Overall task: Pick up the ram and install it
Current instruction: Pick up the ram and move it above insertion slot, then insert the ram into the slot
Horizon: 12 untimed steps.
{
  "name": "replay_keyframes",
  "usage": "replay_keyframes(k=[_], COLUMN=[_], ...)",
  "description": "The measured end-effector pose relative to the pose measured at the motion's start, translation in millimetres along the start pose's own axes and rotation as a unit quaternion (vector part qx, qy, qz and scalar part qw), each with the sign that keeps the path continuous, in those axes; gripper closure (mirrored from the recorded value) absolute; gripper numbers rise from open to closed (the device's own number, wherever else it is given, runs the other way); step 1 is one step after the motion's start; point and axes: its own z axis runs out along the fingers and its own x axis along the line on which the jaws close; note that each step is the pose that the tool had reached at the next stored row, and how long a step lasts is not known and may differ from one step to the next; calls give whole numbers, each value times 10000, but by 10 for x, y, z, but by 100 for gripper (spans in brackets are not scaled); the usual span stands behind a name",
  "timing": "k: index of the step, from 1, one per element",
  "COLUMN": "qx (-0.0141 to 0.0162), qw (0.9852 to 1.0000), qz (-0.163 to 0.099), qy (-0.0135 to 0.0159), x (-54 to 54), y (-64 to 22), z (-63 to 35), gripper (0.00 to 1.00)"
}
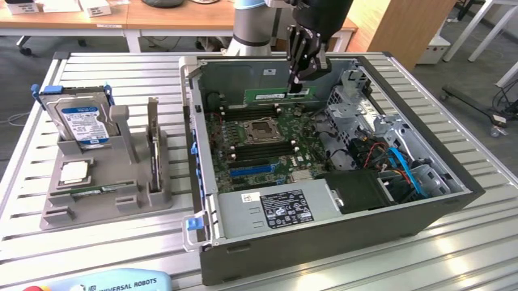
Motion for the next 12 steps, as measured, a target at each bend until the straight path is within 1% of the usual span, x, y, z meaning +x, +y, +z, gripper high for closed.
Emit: replay_keyframes(k=[6,12], qx=[1,0], qw=[10000,10000], qz=[0,0], qy=[-2,-1], x=[0,1], y=[-1,-2], z=[7,45], gripper=[89,89])
